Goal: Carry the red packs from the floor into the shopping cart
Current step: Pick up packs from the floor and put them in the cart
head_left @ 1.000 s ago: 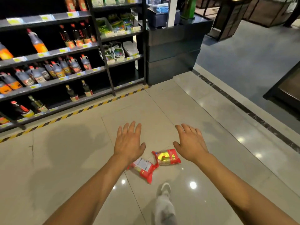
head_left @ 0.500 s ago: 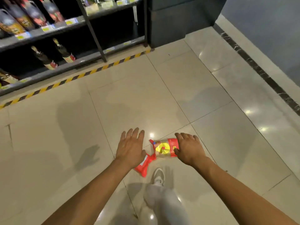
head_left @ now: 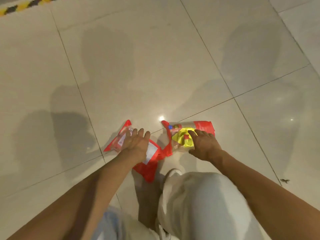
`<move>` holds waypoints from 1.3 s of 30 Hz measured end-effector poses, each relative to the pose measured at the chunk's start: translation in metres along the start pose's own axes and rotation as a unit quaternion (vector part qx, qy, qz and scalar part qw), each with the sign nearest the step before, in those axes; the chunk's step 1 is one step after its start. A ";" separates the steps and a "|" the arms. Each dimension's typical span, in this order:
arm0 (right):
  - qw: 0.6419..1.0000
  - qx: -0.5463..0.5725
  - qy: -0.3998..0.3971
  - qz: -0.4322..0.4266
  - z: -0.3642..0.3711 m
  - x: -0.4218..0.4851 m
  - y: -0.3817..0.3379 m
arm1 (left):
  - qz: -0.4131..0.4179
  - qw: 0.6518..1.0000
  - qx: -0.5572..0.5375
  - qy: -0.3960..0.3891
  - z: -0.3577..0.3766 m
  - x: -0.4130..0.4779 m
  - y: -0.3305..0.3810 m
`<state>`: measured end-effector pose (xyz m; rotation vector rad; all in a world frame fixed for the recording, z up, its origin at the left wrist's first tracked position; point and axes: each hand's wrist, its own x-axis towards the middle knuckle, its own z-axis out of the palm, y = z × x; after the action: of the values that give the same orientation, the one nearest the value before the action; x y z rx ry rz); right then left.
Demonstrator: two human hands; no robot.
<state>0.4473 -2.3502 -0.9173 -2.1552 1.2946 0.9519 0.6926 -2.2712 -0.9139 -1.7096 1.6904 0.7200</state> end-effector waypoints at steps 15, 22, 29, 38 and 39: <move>0.999 -0.020 0.007 -0.028 0.056 0.164 0.010 | 0.119 0.985 0.079 -0.101 0.090 0.140 -0.037; 0.963 0.238 0.090 0.090 0.013 0.059 0.000 | -0.100 0.948 -0.300 0.039 0.083 0.023 -0.071; 0.853 0.466 0.223 0.080 -0.188 -0.155 -0.057 | -0.216 0.727 -0.628 0.175 -0.058 -0.210 -0.094; 0.762 0.552 0.339 -0.008 -0.428 -0.462 -0.140 | -0.188 0.555 -0.709 0.392 -0.290 -0.520 -0.122; 0.758 0.558 0.337 -0.017 -0.452 -0.493 -0.150 | -0.183 0.550 -0.713 0.394 -0.315 -0.555 -0.128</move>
<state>0.5706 -2.3011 -0.2444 -1.4588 1.5067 -0.6603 0.7887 -2.1431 -0.2829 -3.8491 0.7751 1.4144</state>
